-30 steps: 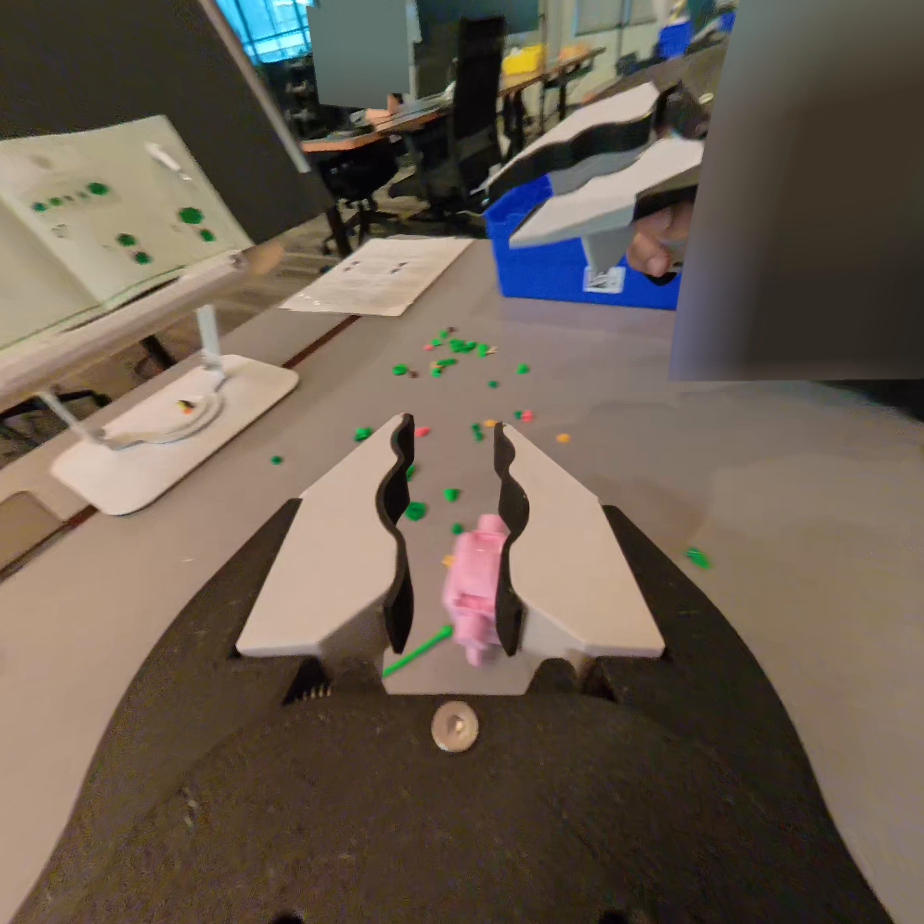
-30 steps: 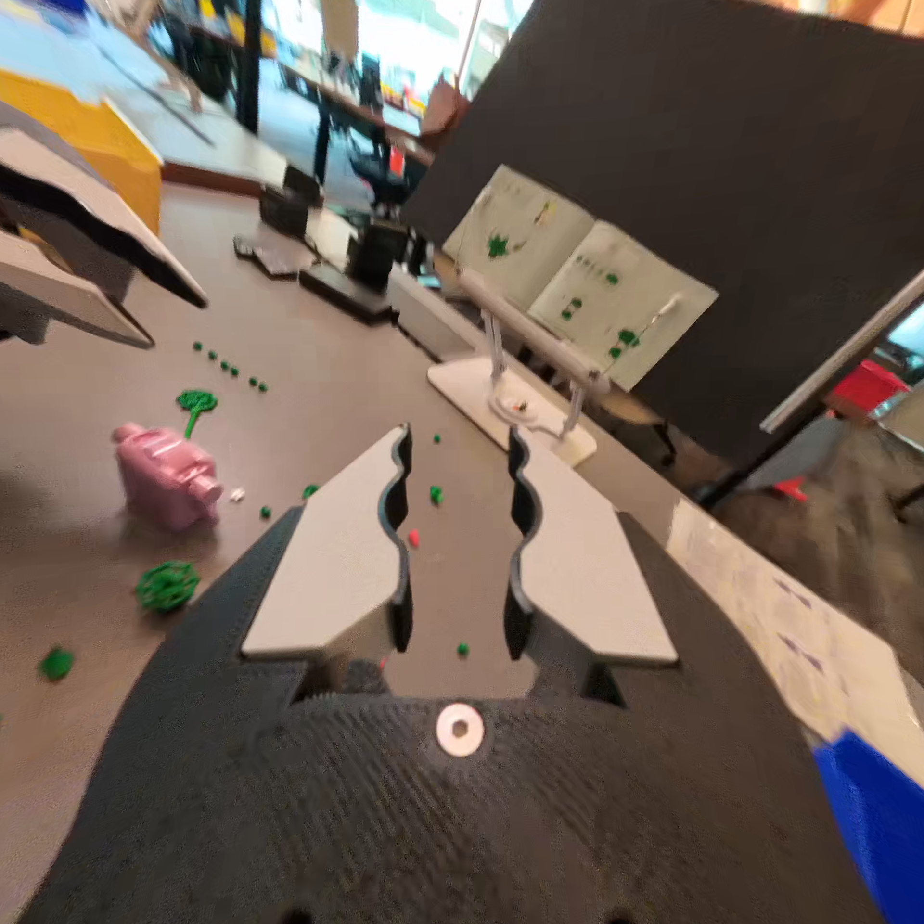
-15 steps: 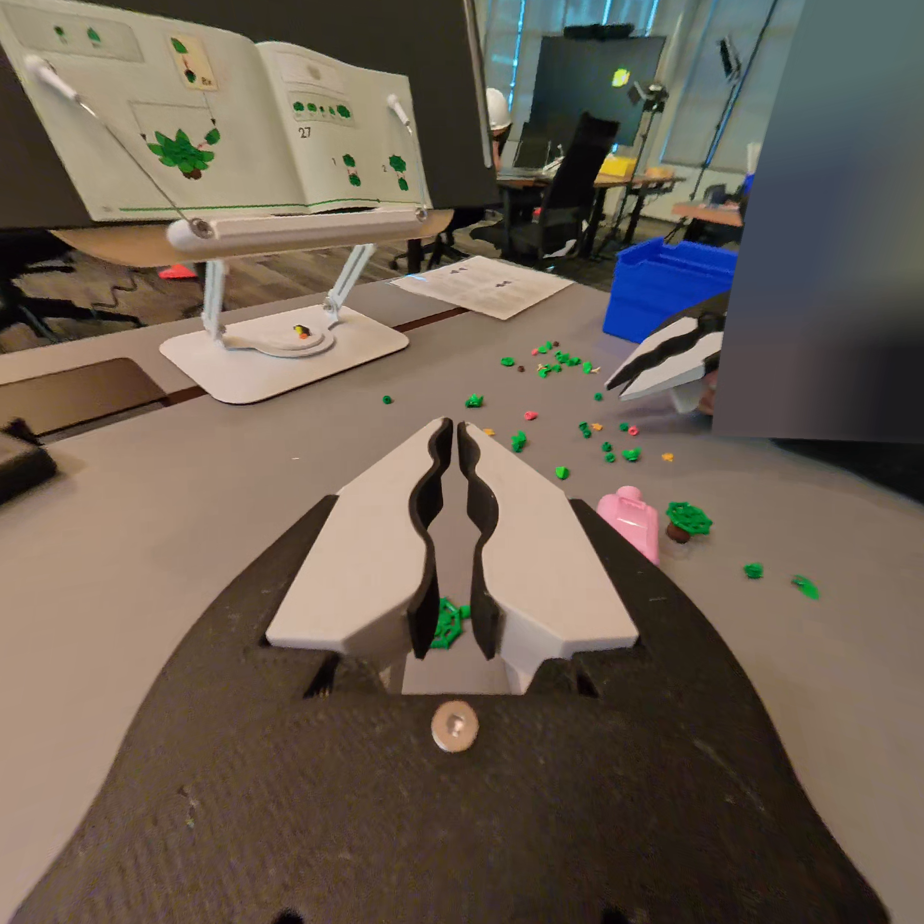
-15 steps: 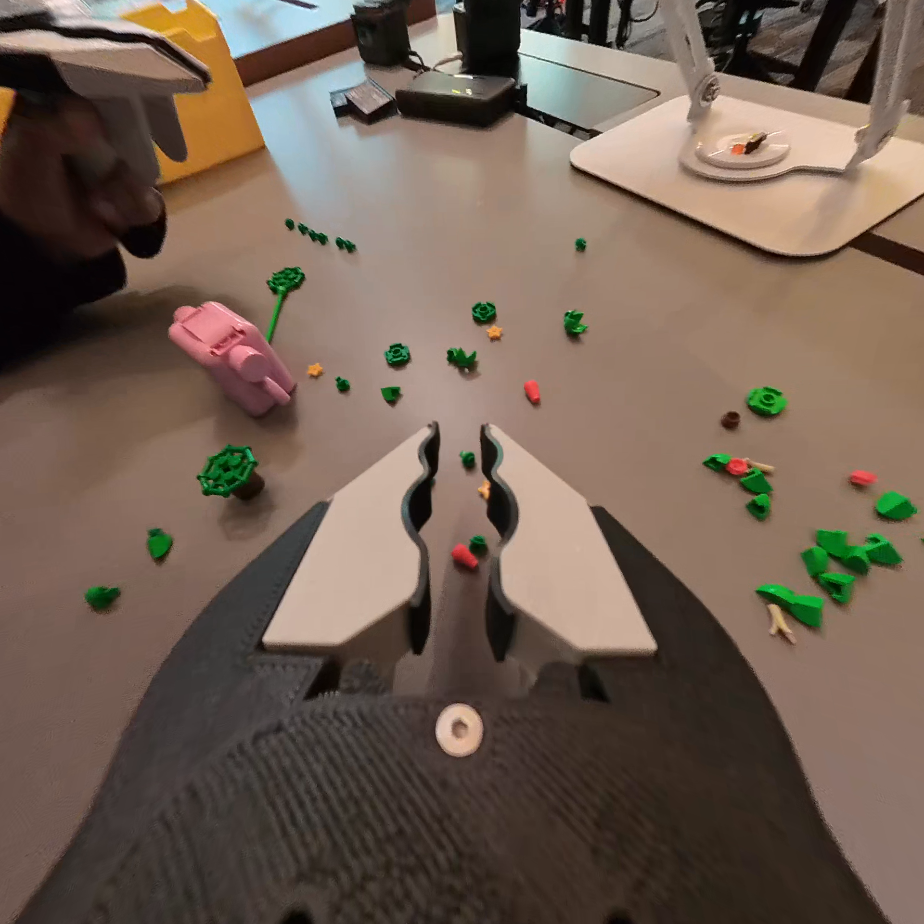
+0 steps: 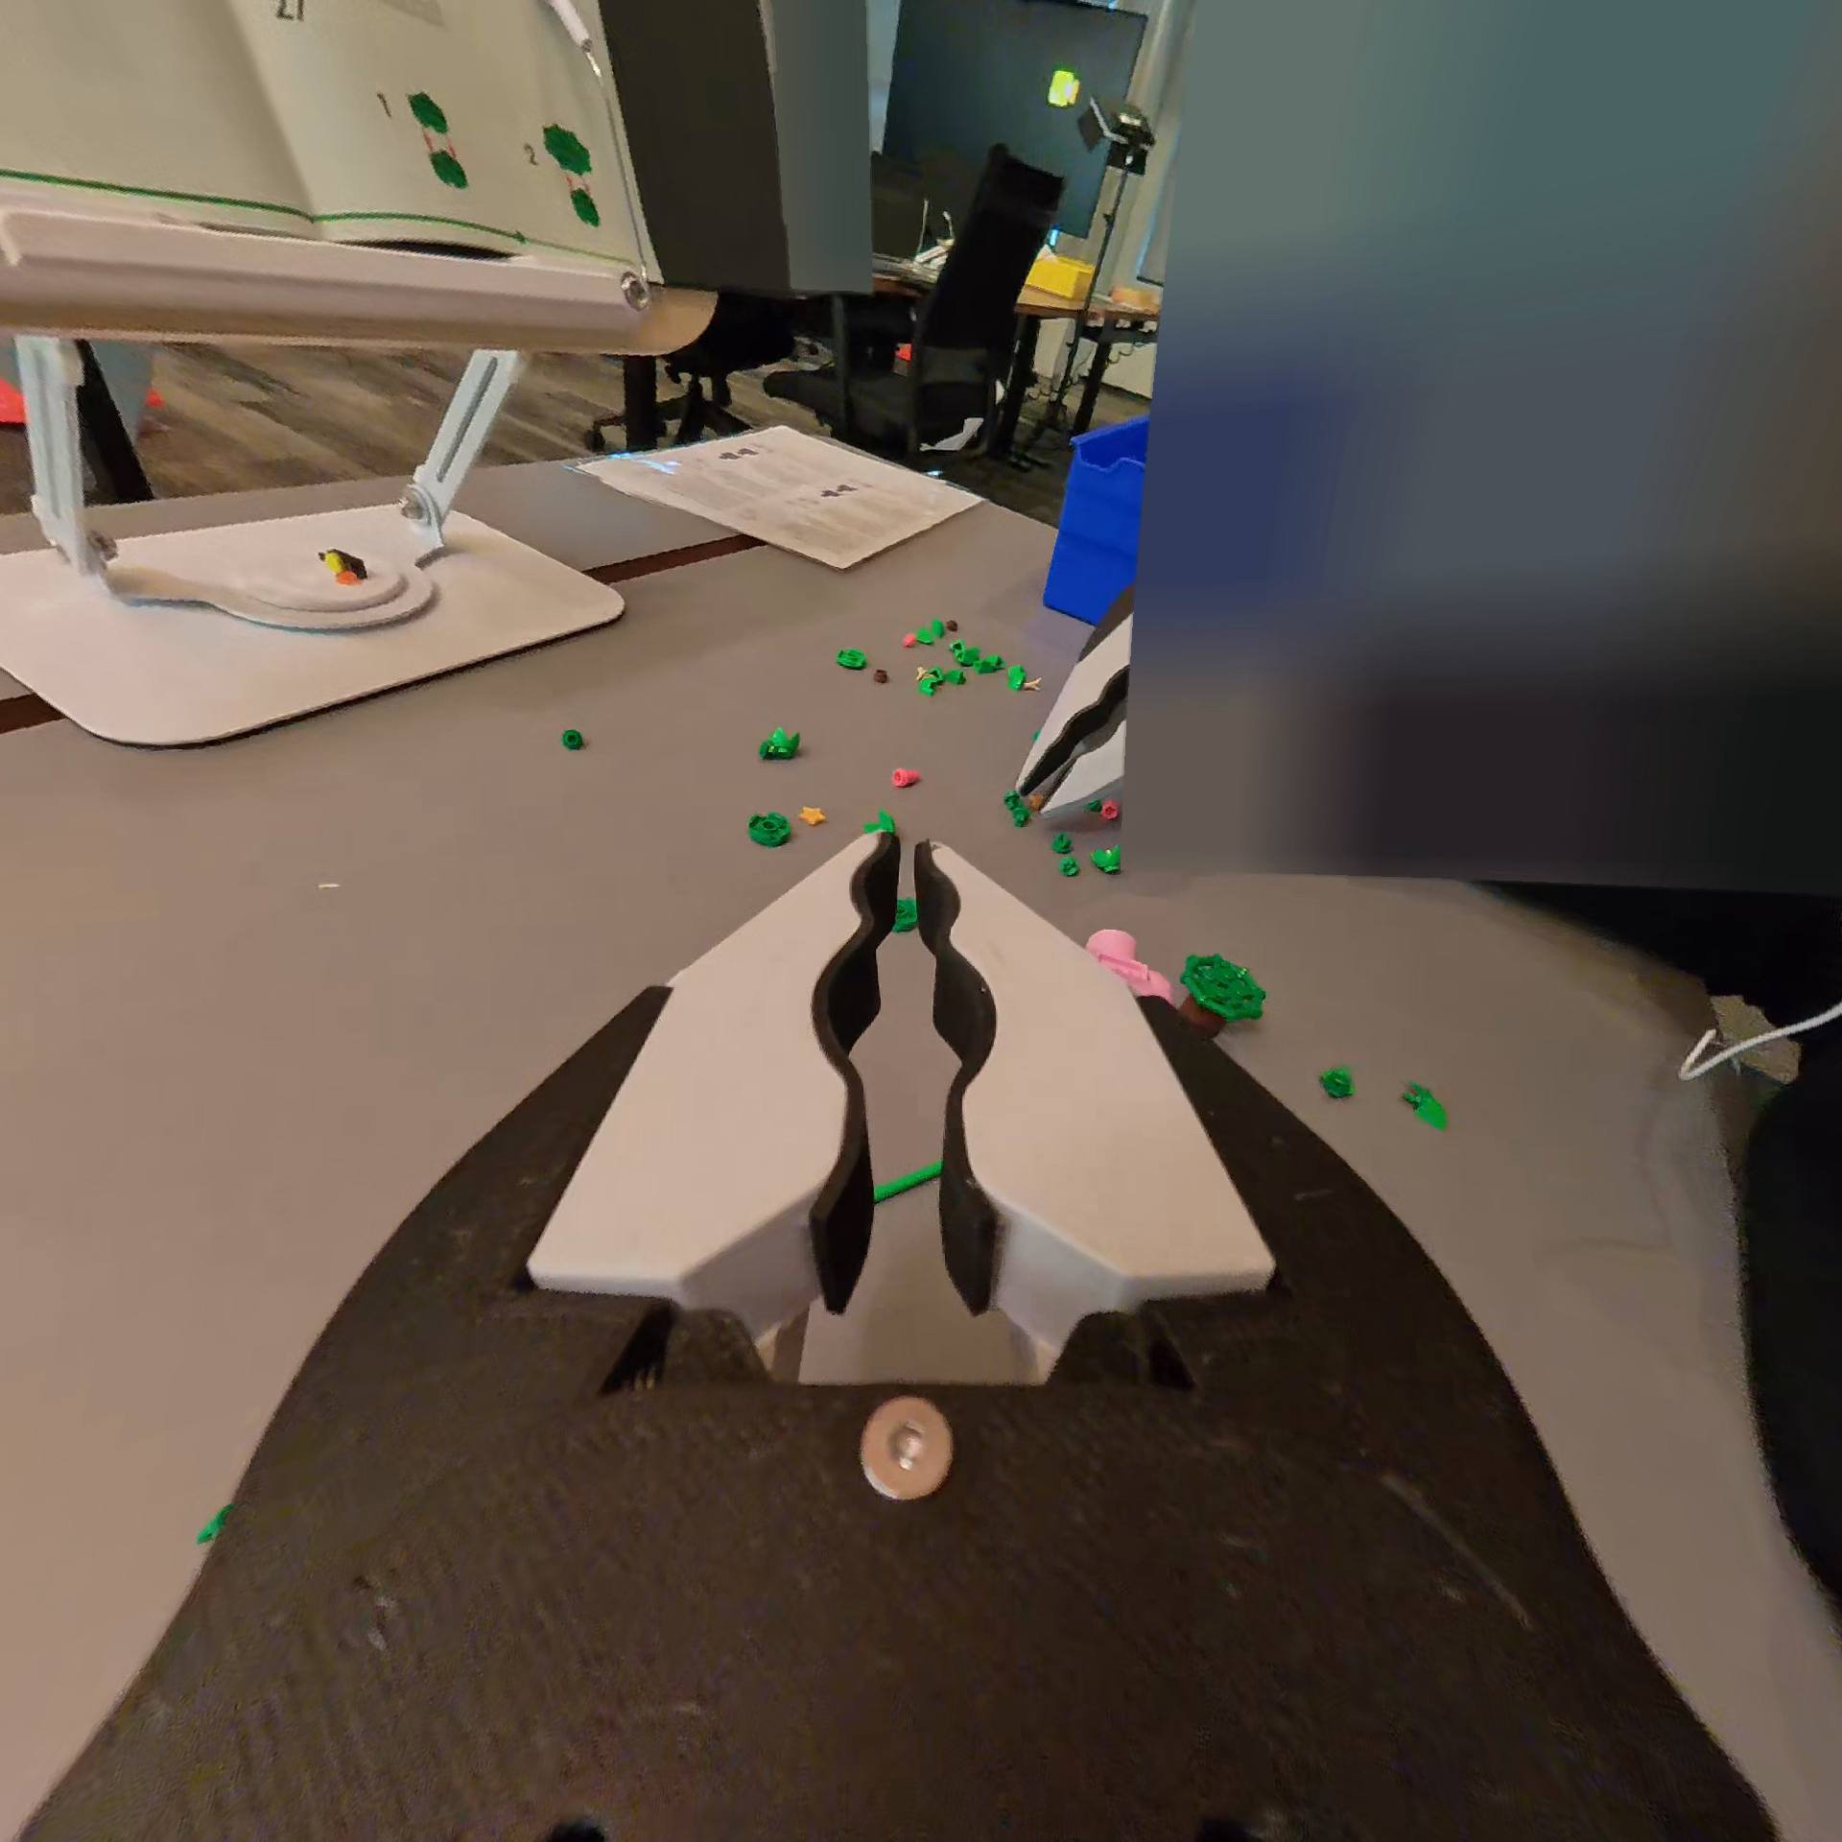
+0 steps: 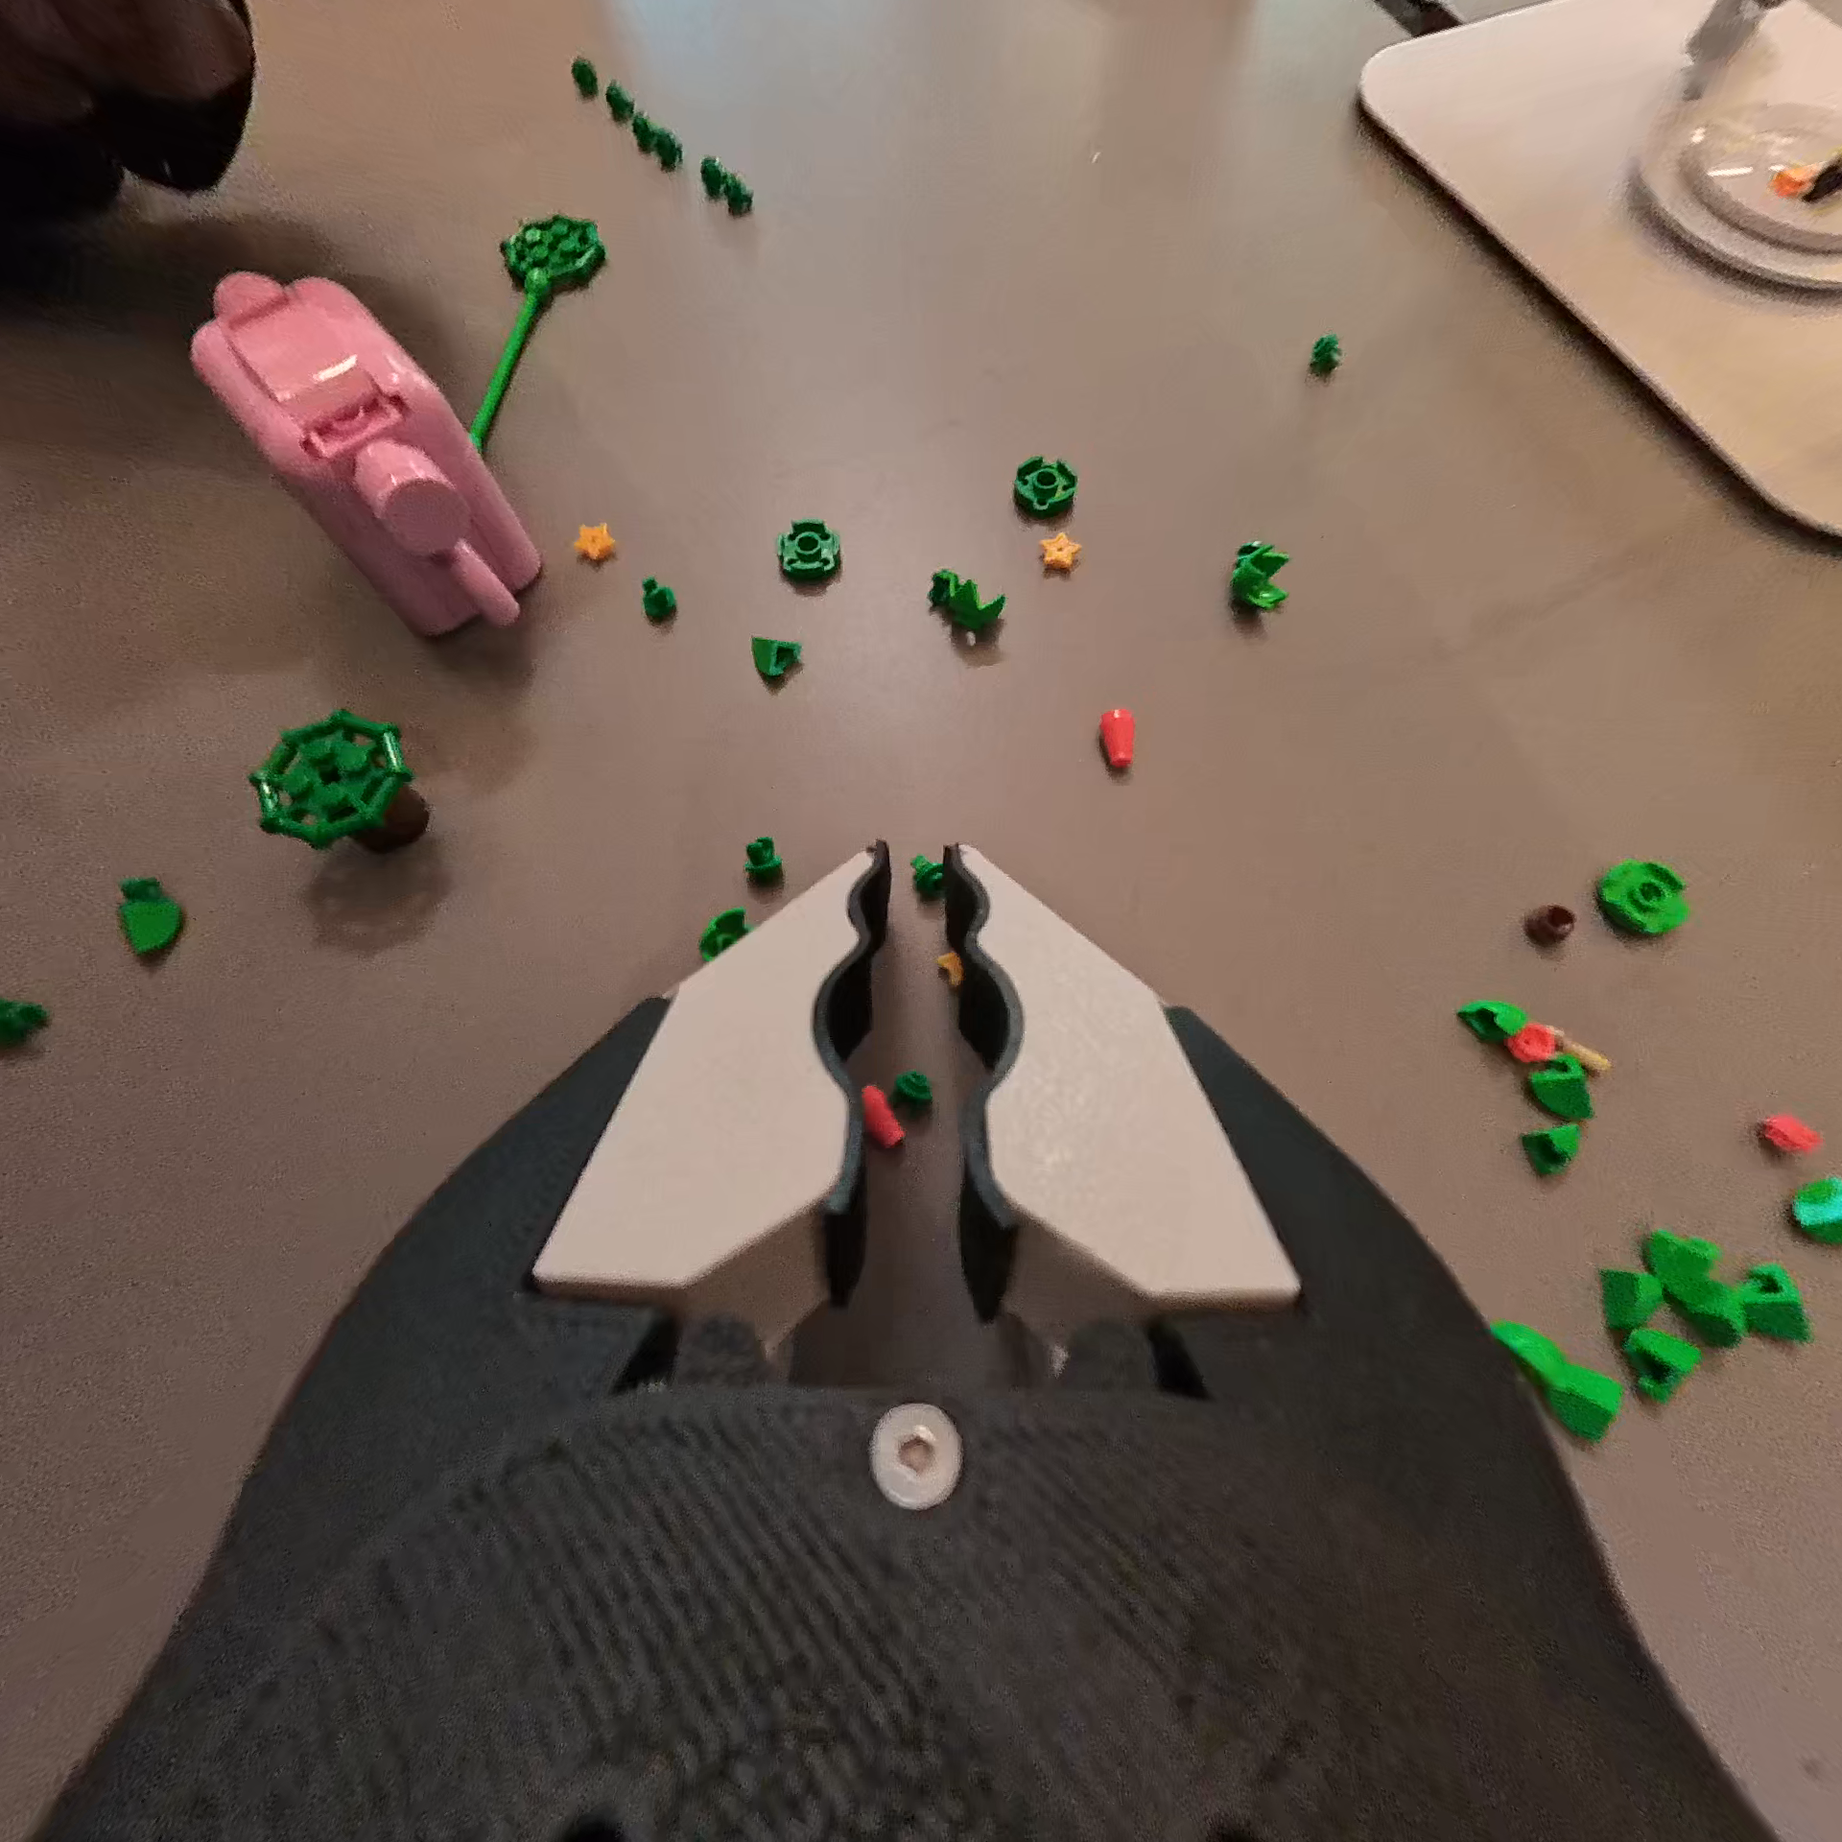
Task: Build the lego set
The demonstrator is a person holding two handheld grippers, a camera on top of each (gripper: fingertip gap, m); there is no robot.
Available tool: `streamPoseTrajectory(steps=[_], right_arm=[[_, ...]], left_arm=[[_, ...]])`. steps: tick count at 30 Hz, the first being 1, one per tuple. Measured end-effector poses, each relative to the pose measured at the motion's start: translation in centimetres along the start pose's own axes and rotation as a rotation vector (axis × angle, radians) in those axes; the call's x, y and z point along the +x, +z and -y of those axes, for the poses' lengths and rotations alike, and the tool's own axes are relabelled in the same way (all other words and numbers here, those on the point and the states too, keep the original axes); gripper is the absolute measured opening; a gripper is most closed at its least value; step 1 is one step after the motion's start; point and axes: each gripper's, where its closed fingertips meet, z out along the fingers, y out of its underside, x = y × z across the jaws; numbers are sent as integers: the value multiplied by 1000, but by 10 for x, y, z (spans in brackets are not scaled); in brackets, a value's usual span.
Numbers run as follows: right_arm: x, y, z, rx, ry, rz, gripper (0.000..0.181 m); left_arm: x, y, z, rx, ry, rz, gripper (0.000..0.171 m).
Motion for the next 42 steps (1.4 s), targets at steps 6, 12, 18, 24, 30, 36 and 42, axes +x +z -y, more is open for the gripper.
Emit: streamPoseTrajectory(steps=[6,12,18,24,30,36,42], right_arm=[[-1,-3,8,52,-108,50,15],[-3,3,-2,-16,-134,99,20],[0,7,-6,-55,-142,84,16],[-3,6,-7,-55,-148,93,14],[-4,4,-10,-61,-120,124,17],[-6,3,-10,-60,-142,121,4],[-5,4,-10,-59,-146,112,4]], left_arm=[[6,2,0,-11,53,0,0],[17,1,5,14,37,-47,0],[31,1,12,38,78,-63,0],[43,4,14,53,178,-44,0],[48,10,6,30,188,-66,0],[44,10,6,34,165,-64,0],[45,13,1,15,163,-71,0]])
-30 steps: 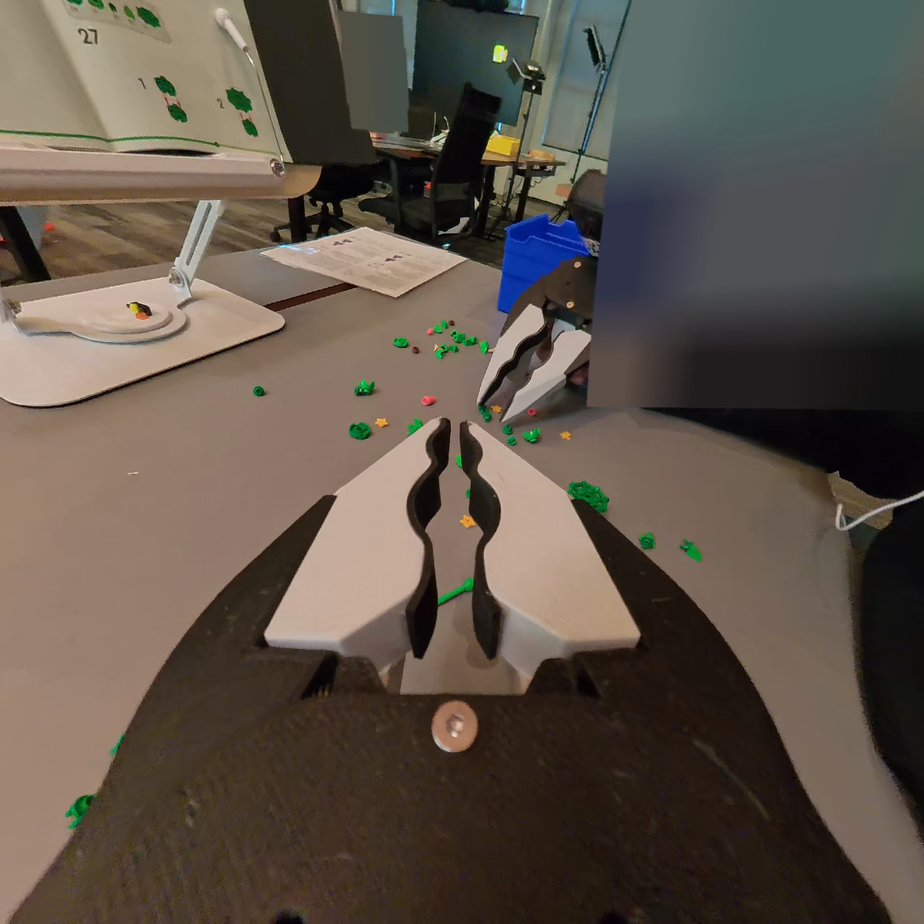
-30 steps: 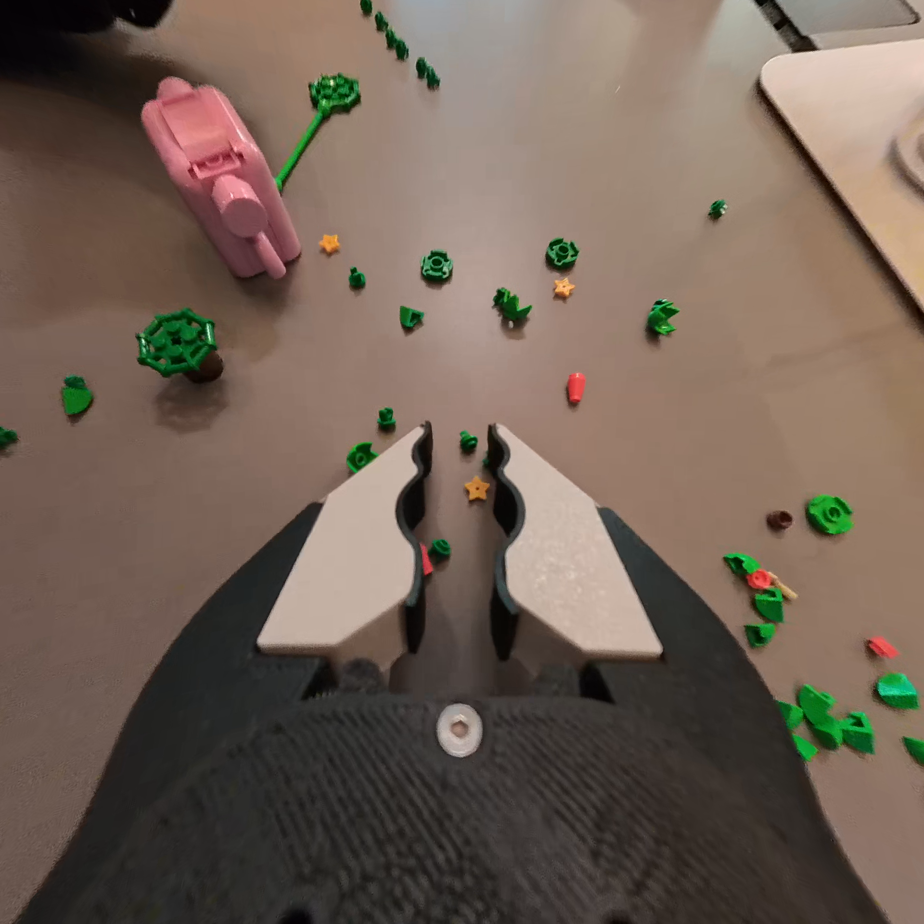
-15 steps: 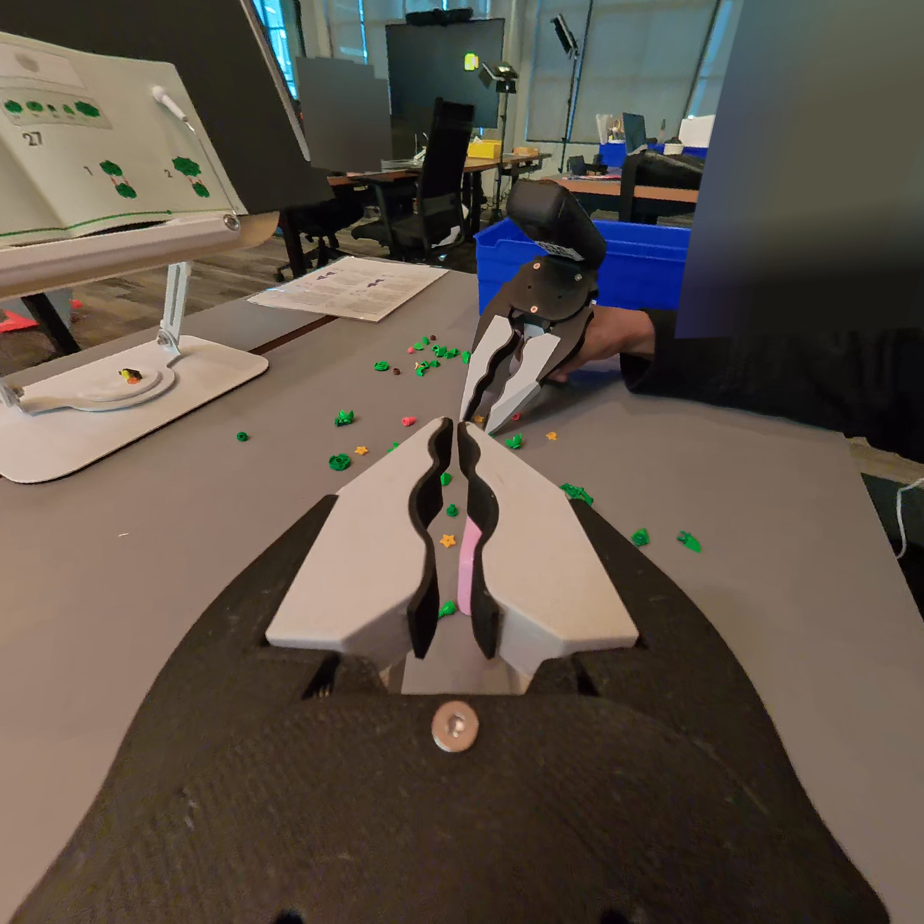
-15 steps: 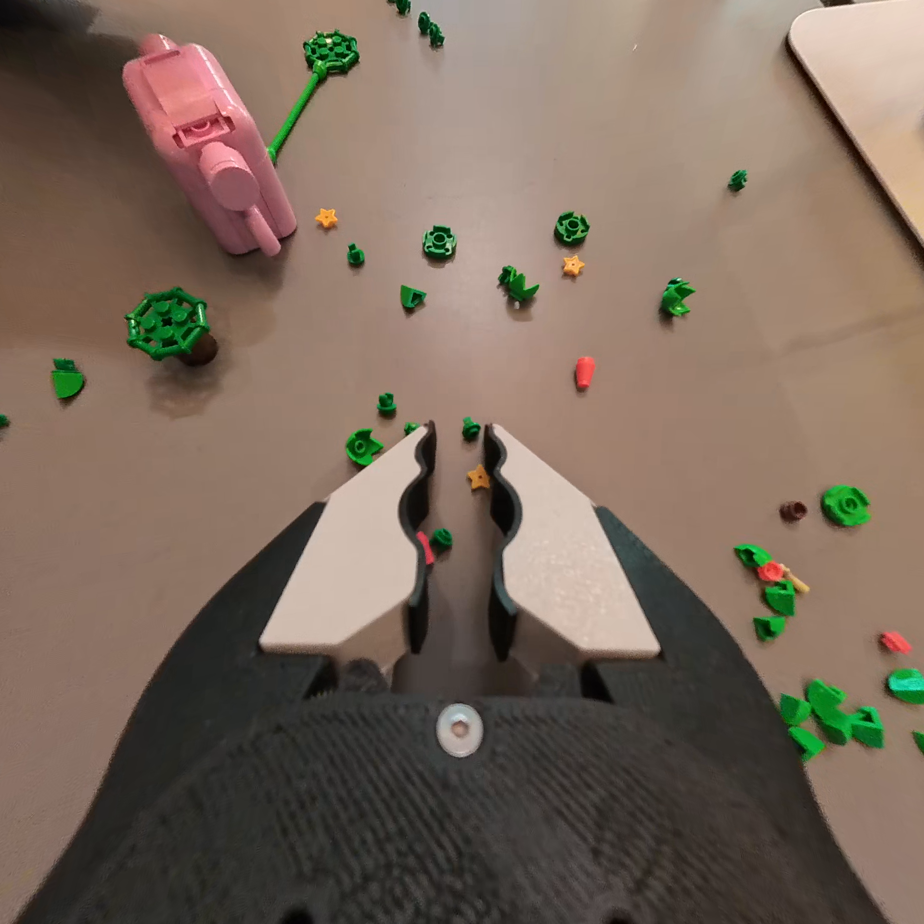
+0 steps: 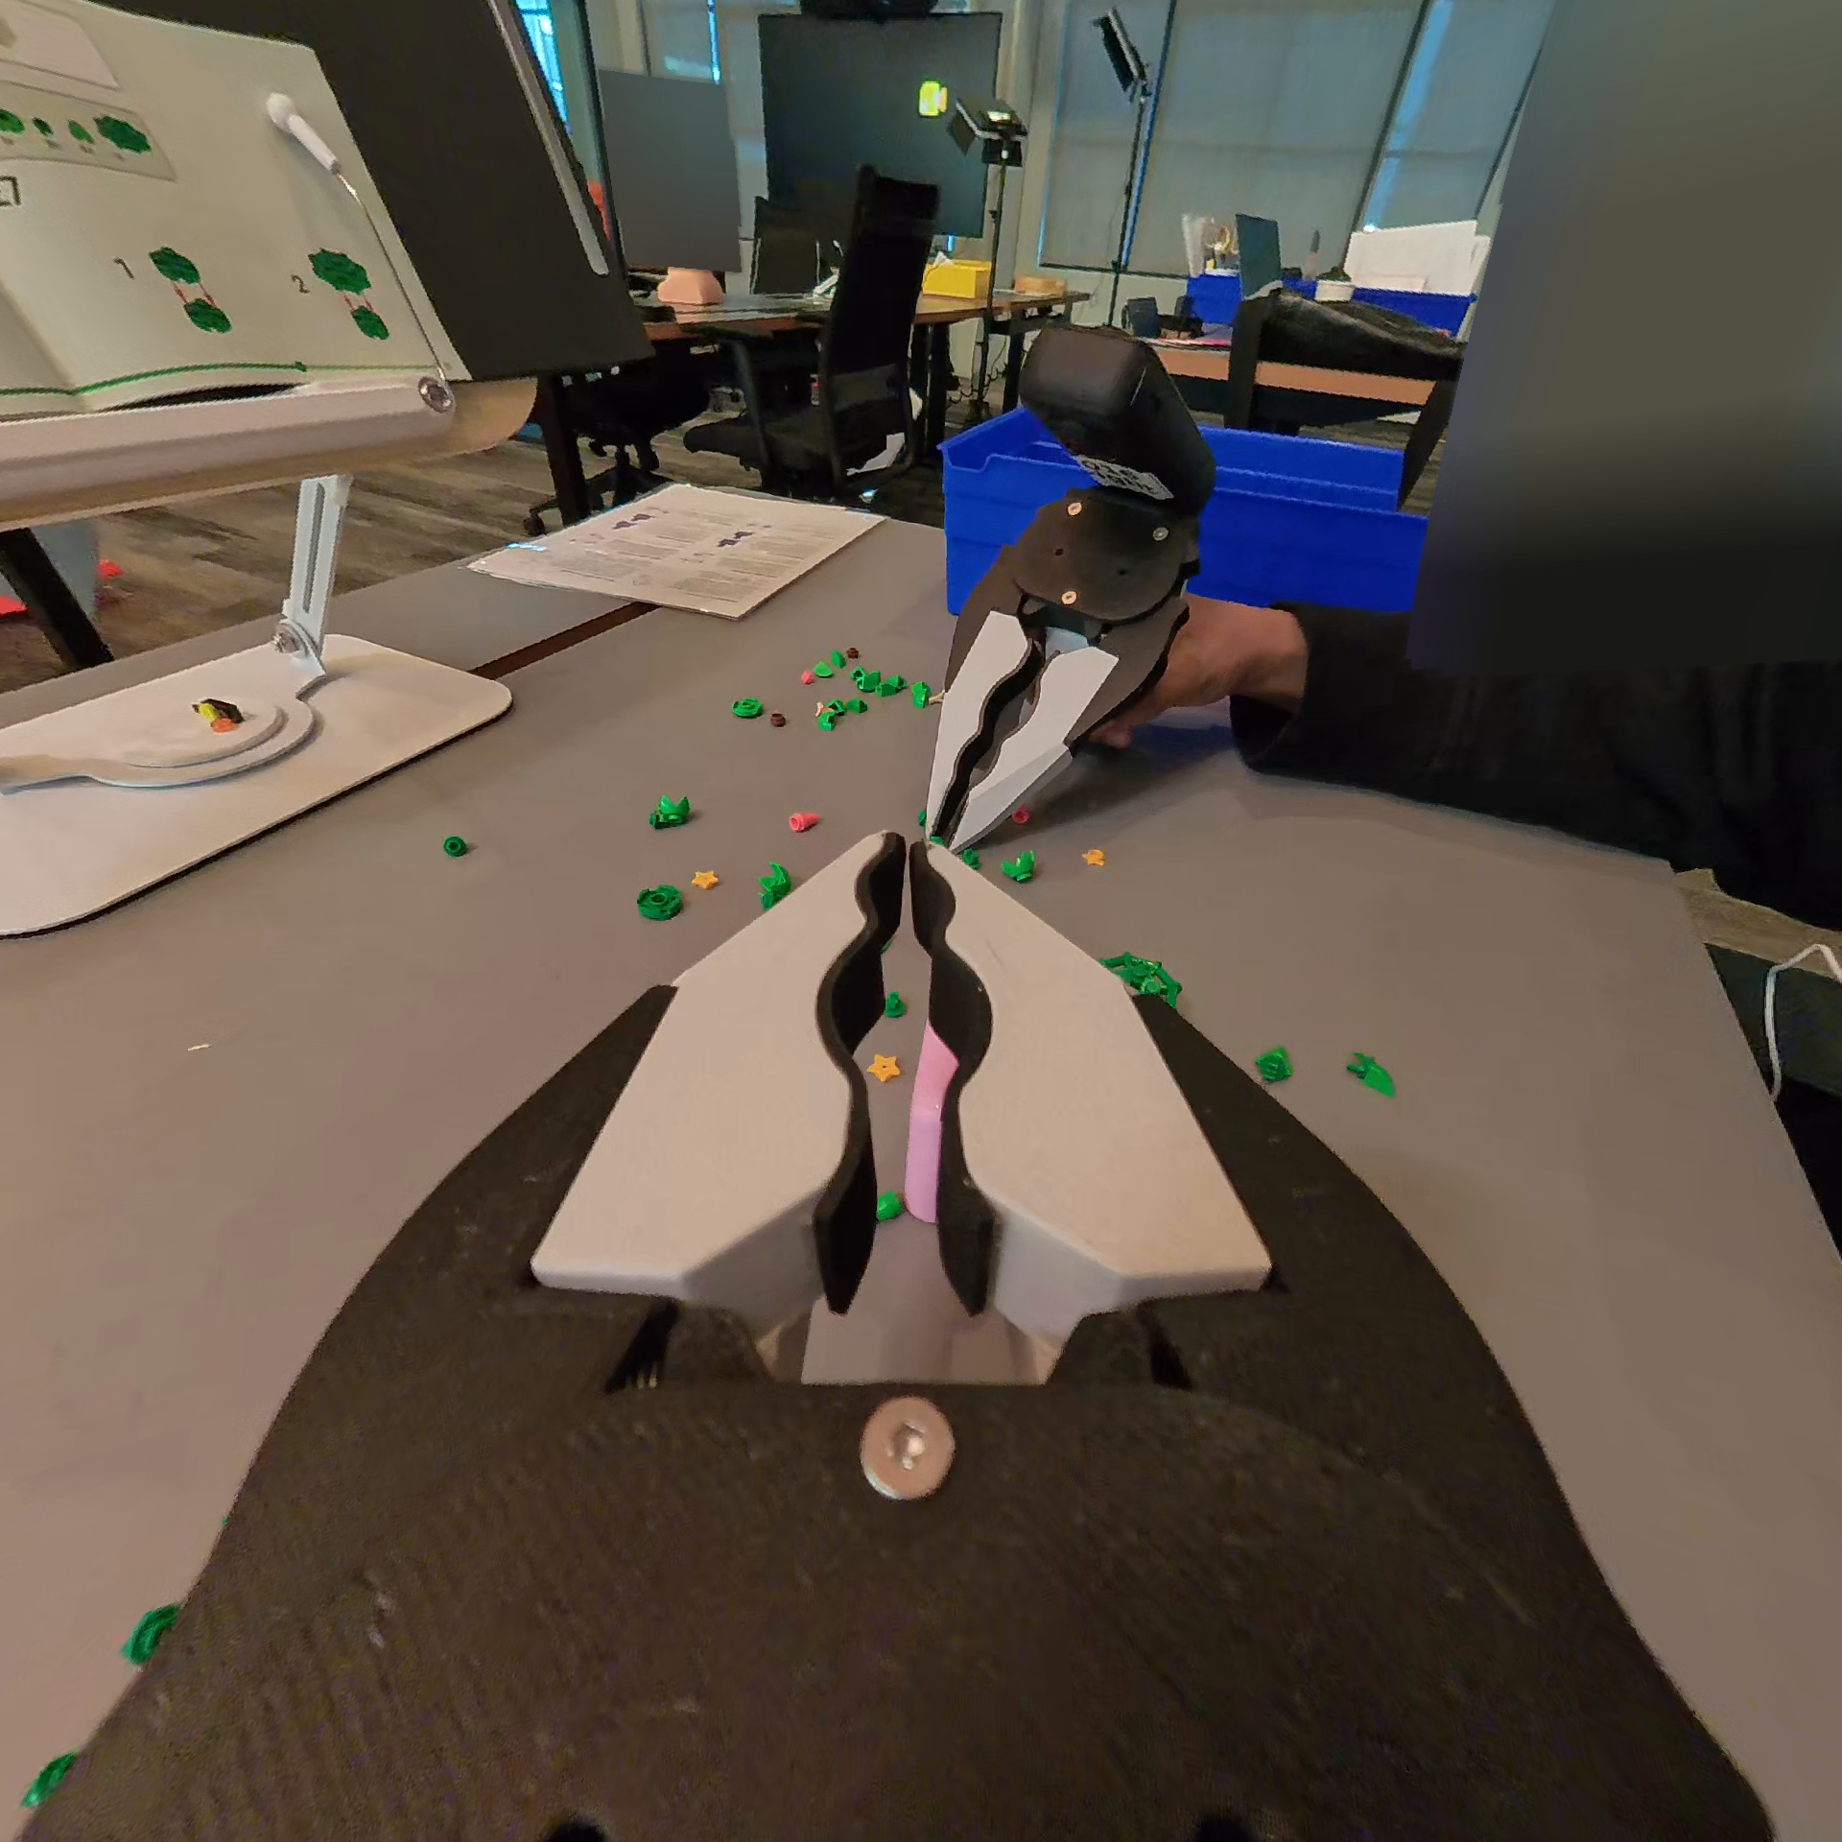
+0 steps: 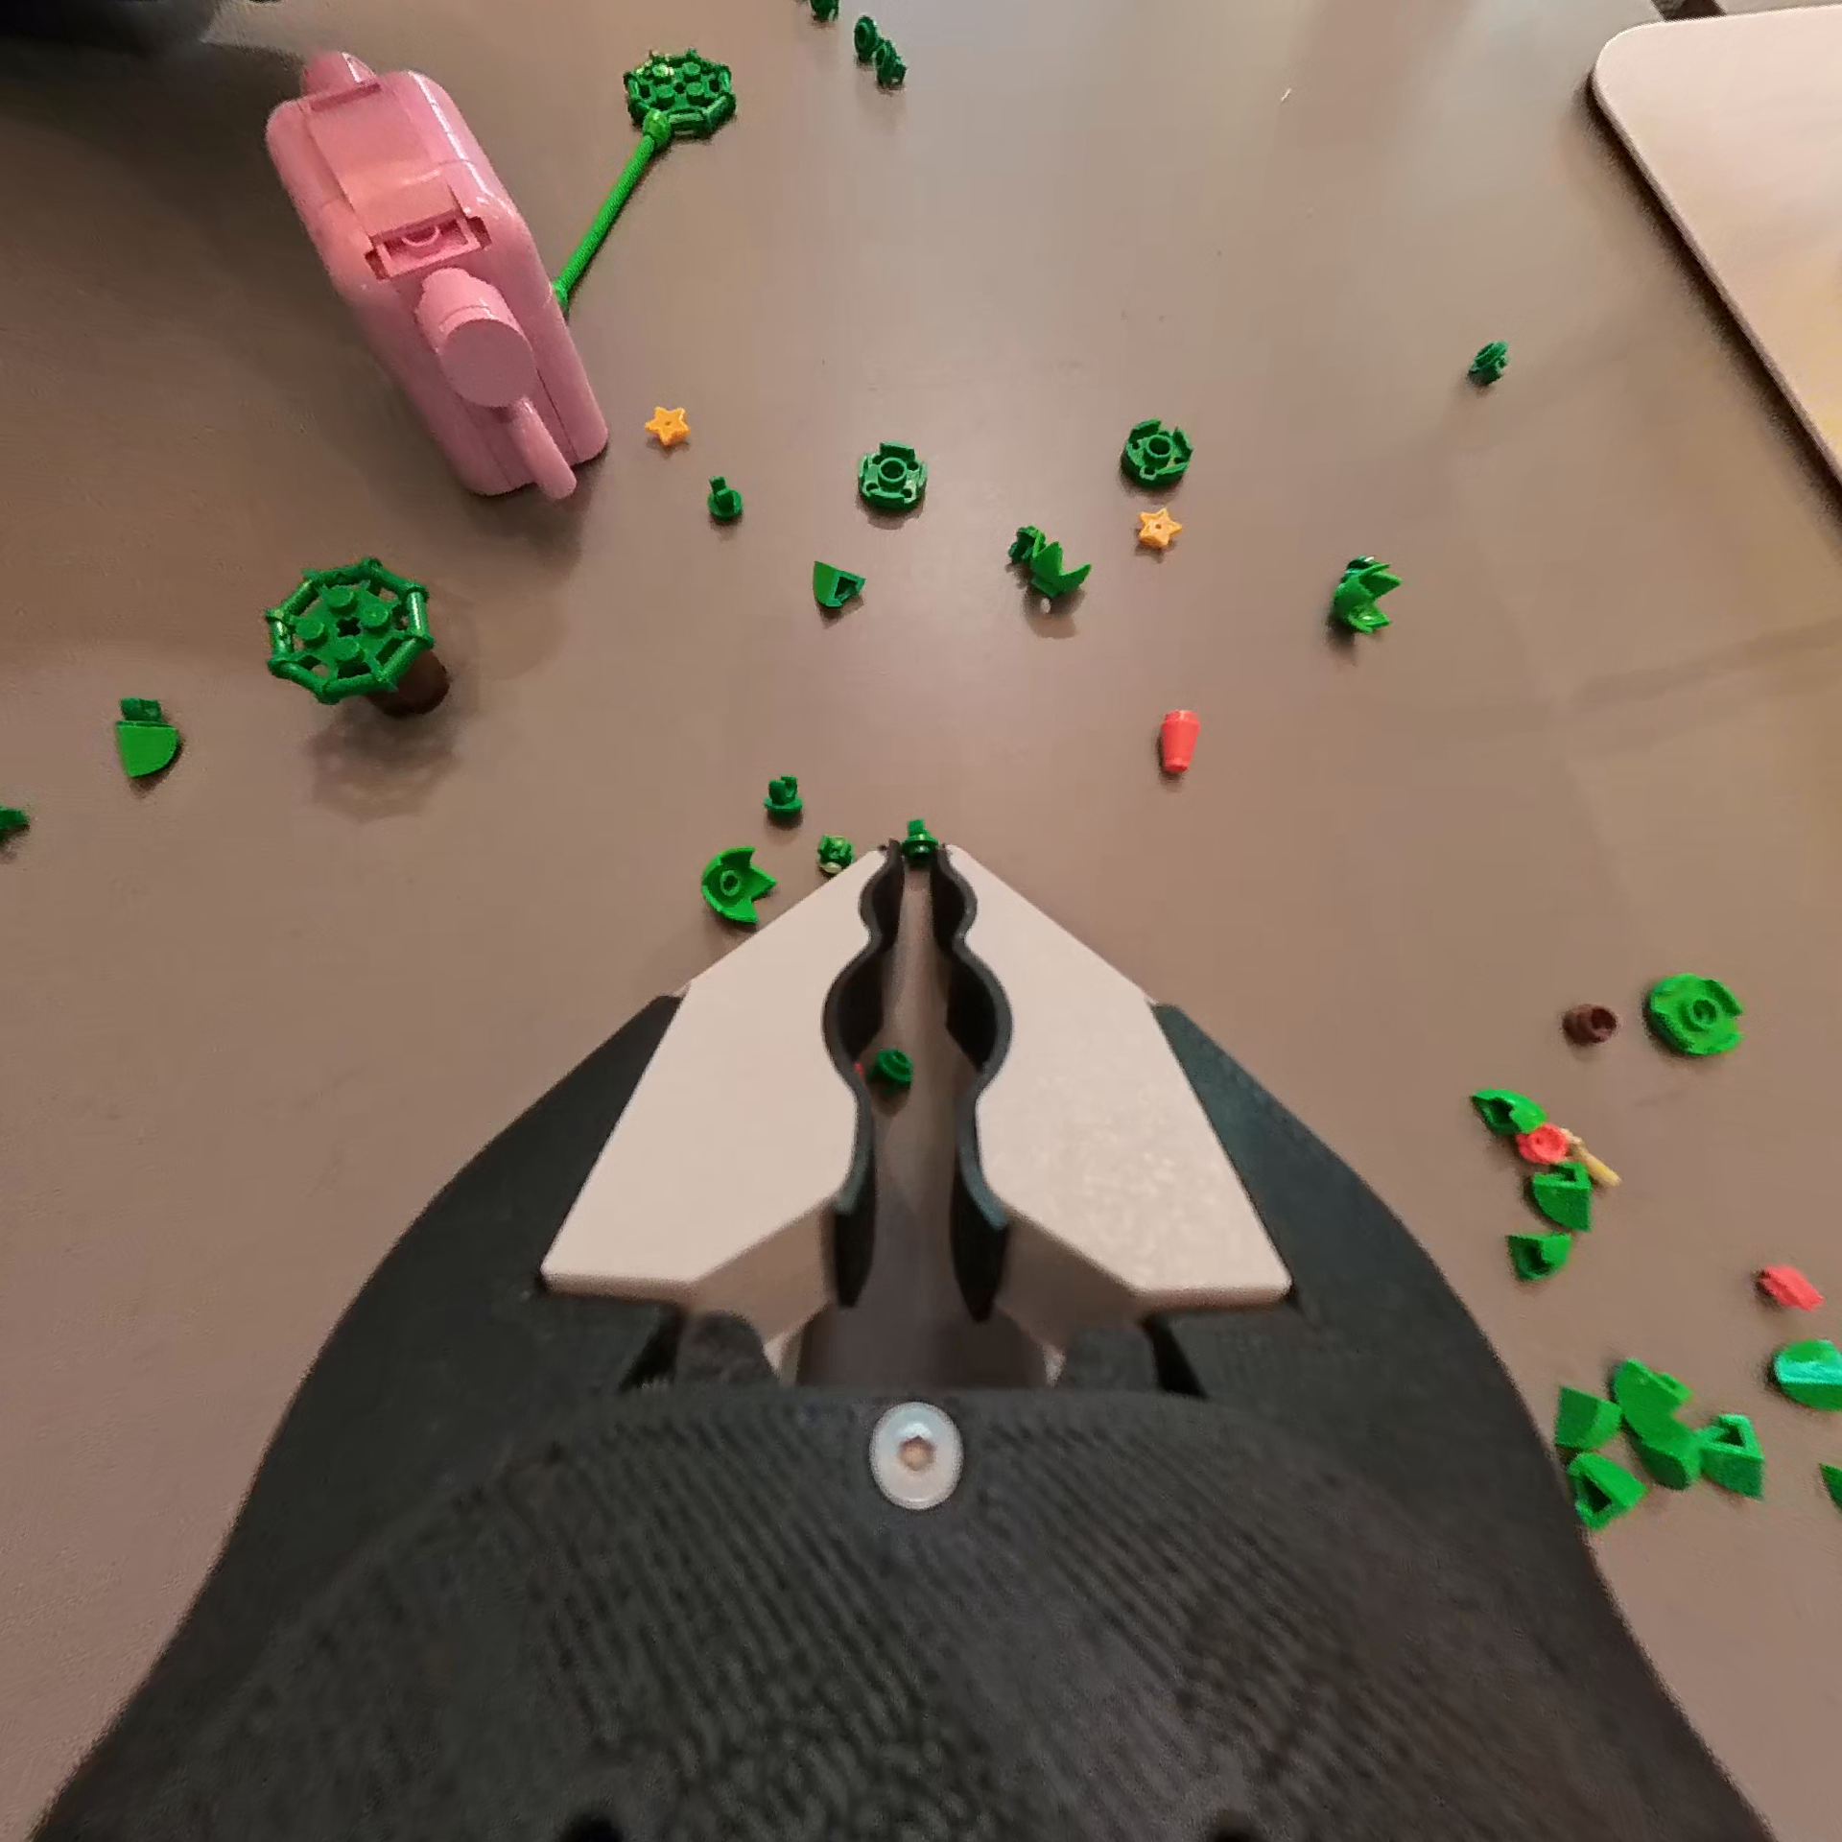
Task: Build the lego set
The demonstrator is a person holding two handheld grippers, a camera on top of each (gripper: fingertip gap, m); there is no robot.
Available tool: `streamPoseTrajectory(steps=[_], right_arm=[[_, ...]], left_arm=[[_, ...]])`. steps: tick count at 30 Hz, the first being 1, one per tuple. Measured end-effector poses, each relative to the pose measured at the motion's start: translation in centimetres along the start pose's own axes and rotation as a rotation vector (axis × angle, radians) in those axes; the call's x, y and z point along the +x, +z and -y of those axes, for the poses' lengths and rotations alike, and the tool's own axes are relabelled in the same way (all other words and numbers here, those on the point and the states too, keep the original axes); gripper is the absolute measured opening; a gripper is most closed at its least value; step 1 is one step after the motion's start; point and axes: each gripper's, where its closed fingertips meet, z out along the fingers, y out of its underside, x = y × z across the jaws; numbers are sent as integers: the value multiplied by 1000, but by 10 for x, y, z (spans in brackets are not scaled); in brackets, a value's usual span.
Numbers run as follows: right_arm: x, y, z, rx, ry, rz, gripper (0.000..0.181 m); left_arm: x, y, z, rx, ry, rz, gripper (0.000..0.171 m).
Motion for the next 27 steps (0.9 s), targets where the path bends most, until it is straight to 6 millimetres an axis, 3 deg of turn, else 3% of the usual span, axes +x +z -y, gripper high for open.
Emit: streamPoseTrajectory(steps=[7,11,20,23,27], right_arm=[[0,-3,4,32,-34,-30,3],[-8,-9,24,145,-15,-6,4],[-94,-29,116,444,-21,228,4],[-113,-34,131,485,-41,262,4],[-121,-34,134,475,-78,250,4]], left_arm=[[6,3,-1,-10,5,-23,0],[12,3,1,-4,22,-38,0],[49,9,5,13,-31,-234,16],[61,11,4,3,-27,-289,16],[74,8,11,37,-15,-344,10]])
